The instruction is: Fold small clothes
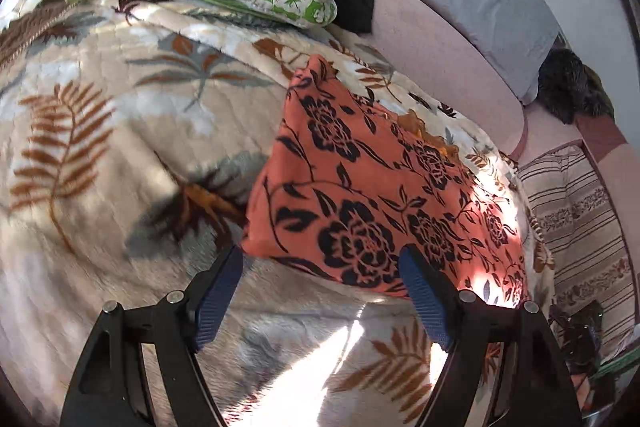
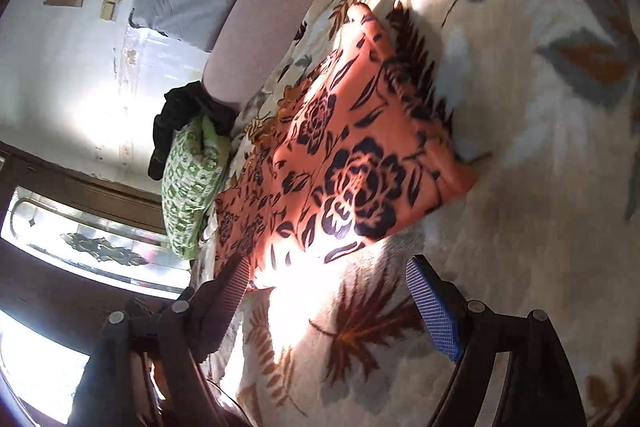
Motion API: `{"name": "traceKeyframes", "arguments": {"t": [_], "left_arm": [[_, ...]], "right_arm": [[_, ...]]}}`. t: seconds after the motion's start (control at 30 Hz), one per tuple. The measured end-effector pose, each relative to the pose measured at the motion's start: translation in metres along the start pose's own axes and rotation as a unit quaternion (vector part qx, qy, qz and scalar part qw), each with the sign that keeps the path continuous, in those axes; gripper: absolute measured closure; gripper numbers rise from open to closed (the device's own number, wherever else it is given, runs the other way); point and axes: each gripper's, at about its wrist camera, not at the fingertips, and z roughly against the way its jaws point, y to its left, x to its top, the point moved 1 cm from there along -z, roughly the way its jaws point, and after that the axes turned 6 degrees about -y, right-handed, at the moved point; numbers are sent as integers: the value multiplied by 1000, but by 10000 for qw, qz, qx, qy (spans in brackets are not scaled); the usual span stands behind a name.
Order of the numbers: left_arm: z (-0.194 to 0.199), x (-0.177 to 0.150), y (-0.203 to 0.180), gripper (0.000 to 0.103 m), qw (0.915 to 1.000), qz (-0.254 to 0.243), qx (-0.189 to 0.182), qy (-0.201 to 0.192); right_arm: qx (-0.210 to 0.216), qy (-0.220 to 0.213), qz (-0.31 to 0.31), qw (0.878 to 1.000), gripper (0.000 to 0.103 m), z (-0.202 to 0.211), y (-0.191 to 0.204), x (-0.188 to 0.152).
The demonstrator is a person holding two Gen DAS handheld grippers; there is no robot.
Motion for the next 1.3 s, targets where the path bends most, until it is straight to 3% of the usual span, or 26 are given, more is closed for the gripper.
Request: {"name": "traceKeyframes", "arguments": {"t": [0.13,0.23,0.3,0.33,0.37,0.4,0.47,0.57,0.7,0.8,0.9,0.97,1.03,1.1,1.13,1.2,1.27,1.3], "left_arm": [[-37,-12,2,21,9967,711,214,316],[-40,-11,6,22,9922,1227,201,-16],[-47,-3,12,52,9886,1482,263,-23],[-50,1,14,83,9879,1493,421,14],[-55,5,16,90,9874,1525,409,80],[-57,7,17,91,9867,1562,432,117],[-55,12,13,93,9890,1374,530,99],[-29,24,-9,94,9943,930,478,-207],[37,24,-35,97,9952,585,243,-746],[90,-6,-37,97,9947,516,131,-883],[120,-57,-16,96,9952,656,160,-705],[110,-93,7,92,9964,699,382,-273],[89,-120,37,89,9916,955,776,393],[95,-120,51,87,9913,1152,539,333],[102,-113,48,81,9926,967,688,264],[117,-95,35,67,9955,524,786,-113],[124,-75,21,44,9959,130,795,-410],[121,-63,14,42,9961,-64,752,-451]], "right_arm": [[-158,-415,-769,9960,19,-29,-12,3],[-229,-859,-1435,9856,19,-38,-19,12],[-255,-1115,-1503,9820,24,-40,-16,19],[-287,-1198,-1677,9781,29,-42,-17,21],[-293,-1198,-1828,9754,43,-45,-19,25],[-397,-1158,-1796,9761,64,-50,-19,30],[-623,-1057,-1671,9783,84,-60,-19,39],[-803,-918,-1234,9848,89,-63,-2,49],[-642,-1106,-296,9913,95,-27,54,53],[-465,-1104,-69,9928,96,10,71,35],[-481,-914,-17,9947,95,46,59,-5],[-539,-566,-39,9969,91,57,37,-39],[-983,-195,-2,9950,88,58,1,-67],[-1458,-9,-236,9890,80,63,-37,-81],[-1349,-117,-316,9903,79,72,-45,-82],[-1405,-430,-126,9891,55,93,-42,-77],[-1488,-810,155,9854,35,110,-29,-66],[-1495,-961,275,9837,35,115,-21,-58]]}}
